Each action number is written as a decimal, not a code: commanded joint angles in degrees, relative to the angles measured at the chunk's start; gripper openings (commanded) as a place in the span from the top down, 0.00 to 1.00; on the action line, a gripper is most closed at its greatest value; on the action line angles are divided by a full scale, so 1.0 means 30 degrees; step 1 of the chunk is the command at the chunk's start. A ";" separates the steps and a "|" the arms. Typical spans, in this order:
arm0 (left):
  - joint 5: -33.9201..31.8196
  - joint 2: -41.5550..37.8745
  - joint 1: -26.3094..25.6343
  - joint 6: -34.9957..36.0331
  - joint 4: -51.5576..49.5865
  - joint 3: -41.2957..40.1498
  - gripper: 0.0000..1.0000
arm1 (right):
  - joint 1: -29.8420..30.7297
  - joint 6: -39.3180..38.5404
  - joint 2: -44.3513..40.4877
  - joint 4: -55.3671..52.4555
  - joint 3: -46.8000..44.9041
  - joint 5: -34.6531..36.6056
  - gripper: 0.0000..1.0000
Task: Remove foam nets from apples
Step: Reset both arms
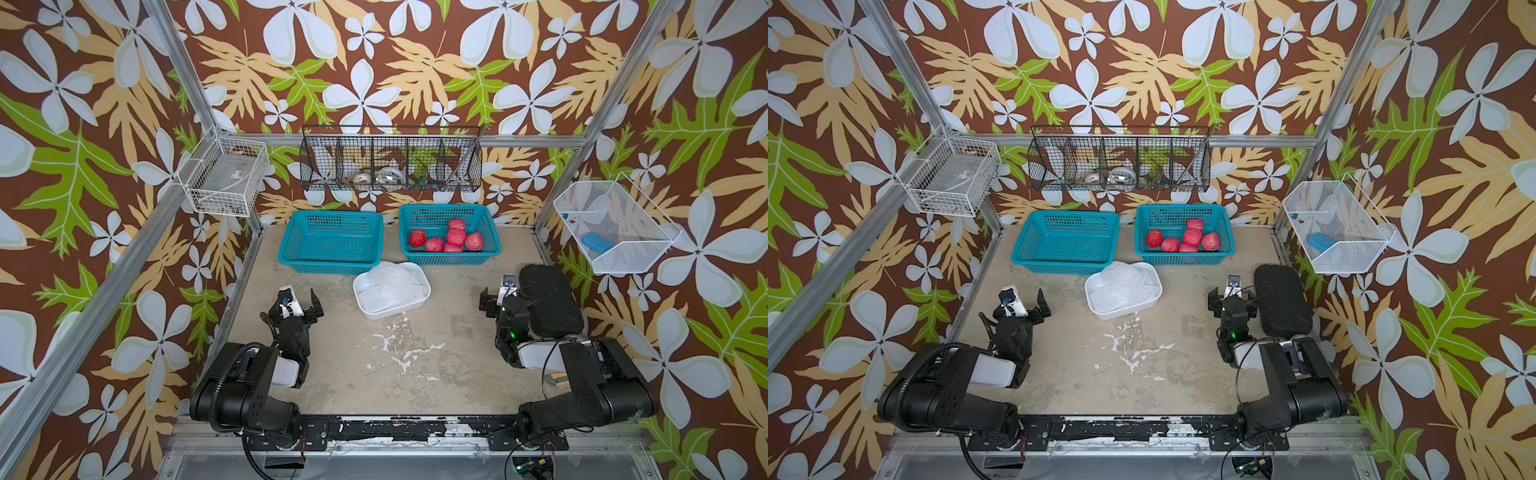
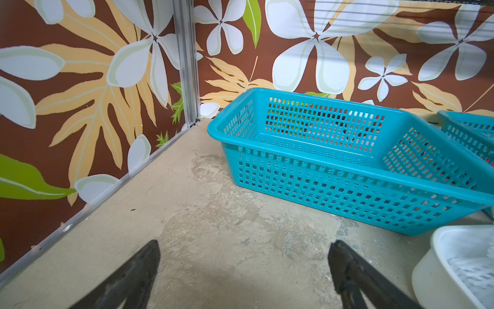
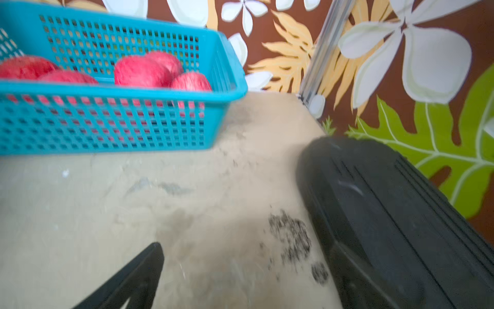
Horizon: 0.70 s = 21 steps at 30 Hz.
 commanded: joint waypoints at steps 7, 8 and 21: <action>-0.0058 0.0010 0.0036 0.0003 0.0577 0.0017 0.00 | -0.0627 -0.0704 0.0658 0.6989 -0.2503 -0.3578 0.00; -0.0058 0.0021 0.0021 0.0011 0.0577 0.0017 0.00 | -0.0629 -0.0610 0.0428 0.6599 -0.2416 -0.3638 0.00; 0.0037 0.0093 0.0071 -0.0063 0.0342 0.0147 0.00 | -0.1878 0.0315 0.0334 0.4640 -0.1469 -0.5205 0.00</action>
